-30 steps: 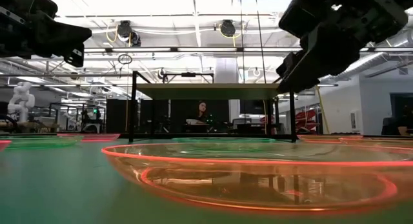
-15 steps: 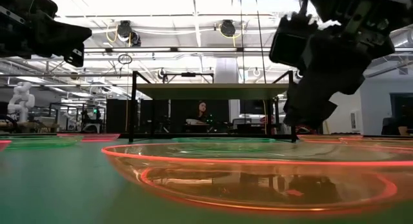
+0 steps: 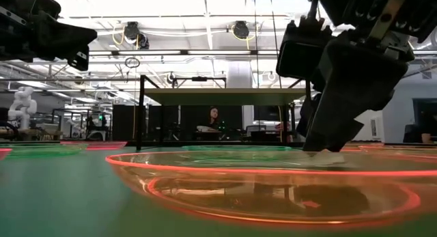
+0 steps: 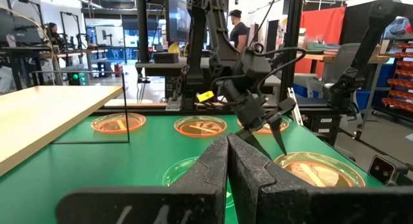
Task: Place and stack plates onto a shelf
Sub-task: Put the orange plate on the shelf
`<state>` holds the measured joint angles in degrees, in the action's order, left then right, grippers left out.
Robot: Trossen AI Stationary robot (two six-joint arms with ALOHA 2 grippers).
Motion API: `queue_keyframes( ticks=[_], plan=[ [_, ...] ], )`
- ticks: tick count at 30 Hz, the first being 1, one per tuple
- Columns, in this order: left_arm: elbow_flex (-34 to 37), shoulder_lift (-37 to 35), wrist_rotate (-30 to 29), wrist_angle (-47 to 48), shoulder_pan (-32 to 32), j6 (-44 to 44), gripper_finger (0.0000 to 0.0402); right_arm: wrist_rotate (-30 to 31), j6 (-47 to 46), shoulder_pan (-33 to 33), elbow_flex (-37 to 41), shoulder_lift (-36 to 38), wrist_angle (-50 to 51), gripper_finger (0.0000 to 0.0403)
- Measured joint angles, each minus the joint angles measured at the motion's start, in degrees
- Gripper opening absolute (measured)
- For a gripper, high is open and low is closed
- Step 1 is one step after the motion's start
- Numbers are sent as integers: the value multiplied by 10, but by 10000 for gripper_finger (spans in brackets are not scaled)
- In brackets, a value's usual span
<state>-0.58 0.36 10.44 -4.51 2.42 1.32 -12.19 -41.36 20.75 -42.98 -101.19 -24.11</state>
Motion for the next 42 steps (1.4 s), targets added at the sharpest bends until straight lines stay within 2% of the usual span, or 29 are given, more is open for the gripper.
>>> queue_keyframes(
  ticks=[8,14,23,34,42],
  plan=[
    [0,0,0,0,0,0,15,20,0,0,0,0,18,132],
    [0,0,0,0,0,0,15,61,1,1,0,0,27,132],
    [0,0,0,0,0,0,15,62,-8,2,0,0,22,131],
    [0,0,0,0,0,0,15,80,-12,25,0,0,16,91],
    [0,0,0,0,0,0,15,92,-13,26,0,-18,0,77]
  ],
)
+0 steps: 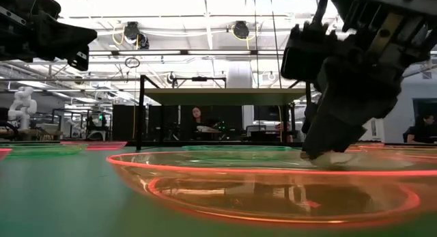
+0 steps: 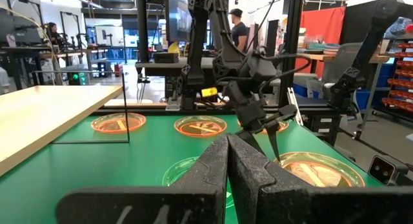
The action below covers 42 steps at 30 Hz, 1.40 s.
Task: Place and stack plates onto a shelf
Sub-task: Put the orange plate on the shelf
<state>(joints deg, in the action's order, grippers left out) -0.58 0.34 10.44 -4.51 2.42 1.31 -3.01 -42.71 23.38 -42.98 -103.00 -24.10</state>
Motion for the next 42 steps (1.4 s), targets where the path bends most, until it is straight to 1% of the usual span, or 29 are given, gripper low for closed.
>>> queue_keyframes(
  ticks=[4,6,8,11,12,15,19,22,24,26,28,29,31,33,36,39,42],
  plan=[
    [0,0,0,0,0,0,15,-14,-3,0,-1,-42,-49,72],
    [0,0,0,0,0,0,15,-15,-8,-1,-1,-51,-60,66],
    [0,0,0,0,0,0,15,-18,-5,-1,-1,-48,-59,52],
    [0,0,0,0,0,0,15,-20,18,0,0,-27,-56,14],
    [0,0,0,0,0,0,15,-19,27,0,0,-19,-54,7],
    [0,0,0,0,0,0,15,-23,45,-4,2,13,-54,2],
    [0,0,0,0,0,0,15,-13,71,-17,0,51,-54,0],
    [0,0,0,0,0,0,15,9,101,-31,1,82,-56,0],
    [0,0,0,0,0,0,15,57,127,-49,1,104,-77,0],
    [0,0,0,0,0,0,15,123,159,-73,1,125,-99,0],
    [0,0,0,0,0,0,15,180,197,-104,1,142,-147,0],
    [0,0,0,0,0,0,15,202,220,-125,1,151,-171,0],
    [0,0,0,0,0,0,15,224,260,-171,-2,162,-215,0],
    [0,0,0,0,0,0,15,227,288,-230,-13,163,-241,0],
    [0,0,0,0,0,0,15,218,280,-328,-61,140,-241,0],
    [0,0,0,0,0,0,15,169,254,-416,-133,92,-181,0],
    [0,0,0,0,0,0,15,114,239,-473,-211,40,-127,0]
  ],
)
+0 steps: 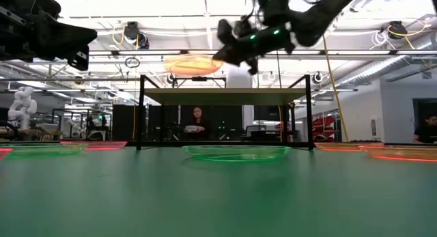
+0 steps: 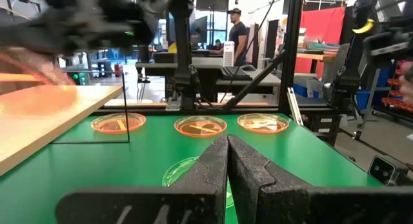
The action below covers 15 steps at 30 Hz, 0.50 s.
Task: Place and stack plates onto a shelf
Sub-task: Put the orange plate on the shelf
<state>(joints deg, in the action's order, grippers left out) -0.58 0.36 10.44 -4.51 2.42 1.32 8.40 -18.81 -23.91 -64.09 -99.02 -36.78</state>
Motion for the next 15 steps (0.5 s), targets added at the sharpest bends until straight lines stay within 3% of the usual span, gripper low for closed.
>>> queue_keyframes(
  ticks=[5,11,15],
  plan=[
    [0,0,0,0,0,0,15,-57,-13,-41,-78,-67,52,0],
    [0,0,0,0,0,0,15,-54,3,-46,-83,-114,50,2],
    [0,0,0,0,0,0,15,-36,17,-46,-84,-125,52,26]
  ],
)
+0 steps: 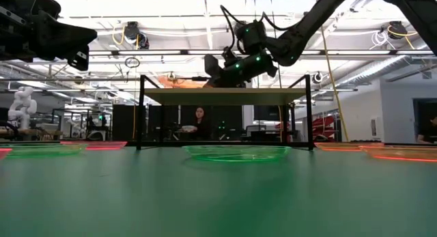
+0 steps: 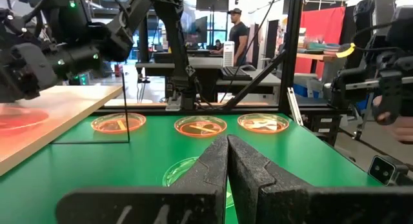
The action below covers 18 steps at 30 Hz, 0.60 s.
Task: Place and stack plates onto a shelf
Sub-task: Put the orange plate on the shelf, then stack the left green plate on top of the orange plate on the shelf
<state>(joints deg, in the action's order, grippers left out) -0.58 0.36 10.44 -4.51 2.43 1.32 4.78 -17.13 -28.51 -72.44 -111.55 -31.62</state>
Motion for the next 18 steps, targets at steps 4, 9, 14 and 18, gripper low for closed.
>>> queue_keyframes(
  ticks=[4,9,14,18],
  plan=[
    [0,0,0,0,0,0,15,14,17,-1,0,1,3,71],
    [0,0,0,0,0,0,15,12,29,-4,0,13,-10,126],
    [0,0,0,0,0,0,15,5,70,-4,0,61,-10,155],
    [0,0,0,0,0,0,15,-50,115,1,-1,154,59,161]
  ],
)
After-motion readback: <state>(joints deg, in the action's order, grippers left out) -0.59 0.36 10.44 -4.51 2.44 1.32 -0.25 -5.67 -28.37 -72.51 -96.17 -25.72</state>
